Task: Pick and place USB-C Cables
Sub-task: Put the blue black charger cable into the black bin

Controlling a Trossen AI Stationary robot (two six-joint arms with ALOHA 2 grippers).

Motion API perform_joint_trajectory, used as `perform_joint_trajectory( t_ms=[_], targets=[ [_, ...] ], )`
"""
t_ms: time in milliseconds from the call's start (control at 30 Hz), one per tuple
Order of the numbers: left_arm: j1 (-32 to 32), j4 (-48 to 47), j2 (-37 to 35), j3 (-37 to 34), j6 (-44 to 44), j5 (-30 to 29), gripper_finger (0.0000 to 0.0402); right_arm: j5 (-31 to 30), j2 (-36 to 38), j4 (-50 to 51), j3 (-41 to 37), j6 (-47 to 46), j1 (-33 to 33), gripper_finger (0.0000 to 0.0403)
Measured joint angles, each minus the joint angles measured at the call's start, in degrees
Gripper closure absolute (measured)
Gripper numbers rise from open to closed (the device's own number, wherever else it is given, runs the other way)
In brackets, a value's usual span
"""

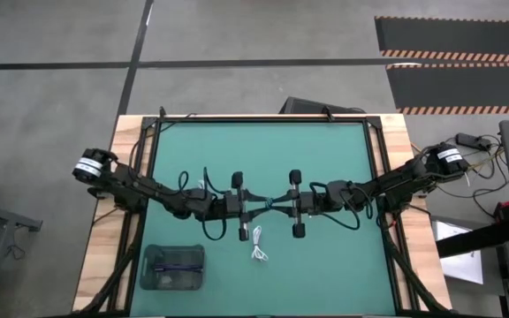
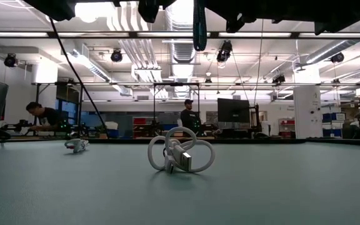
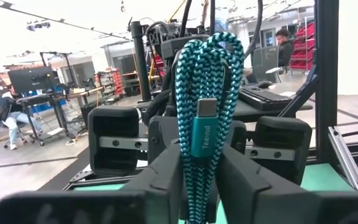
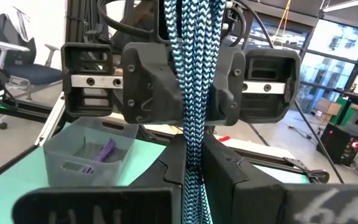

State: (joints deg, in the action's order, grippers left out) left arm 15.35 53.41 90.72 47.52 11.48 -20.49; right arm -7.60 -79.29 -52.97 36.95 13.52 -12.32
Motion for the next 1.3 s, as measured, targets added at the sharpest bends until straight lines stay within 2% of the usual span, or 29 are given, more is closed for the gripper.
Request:
perform_joint_trajectory(
  t_ms=[267, 700, 900, 1000, 1300],
  targets=[
    [-0.02, -0.35, 0.00, -0.07, -0.02, -0.06, 0.0387, 0.04, 0.00, 0.20, 0.00, 0.00, 0.00, 0.0374],
    [-0.04, -0.48, 0.00, -0.16, 0.00, -0.52, 0.0389, 0.12, 0.00, -0.02, 0.00, -1.53, -0.02, 0.0282],
    [-0.02, -0.46, 0.00, -0.16, -0.02, -0.48, 0.0389, 0.11, 0.51, 1.00, -0.02, -2.83, -0.02, 0.0253],
    [-0.02, -0.61, 0.00, -0.16, -0.04, -0.46, 0.0389, -0.41, 1.79, 3.23, -0.04, -3.57, -0.02, 0.0247],
    [0.00, -8.28, -0.90, 1.05, -0.64, -0.96, 0.0389, -8.97, 8.83, 19.02, -0.04, -5.85, -0.02, 0.0248]
  ],
)
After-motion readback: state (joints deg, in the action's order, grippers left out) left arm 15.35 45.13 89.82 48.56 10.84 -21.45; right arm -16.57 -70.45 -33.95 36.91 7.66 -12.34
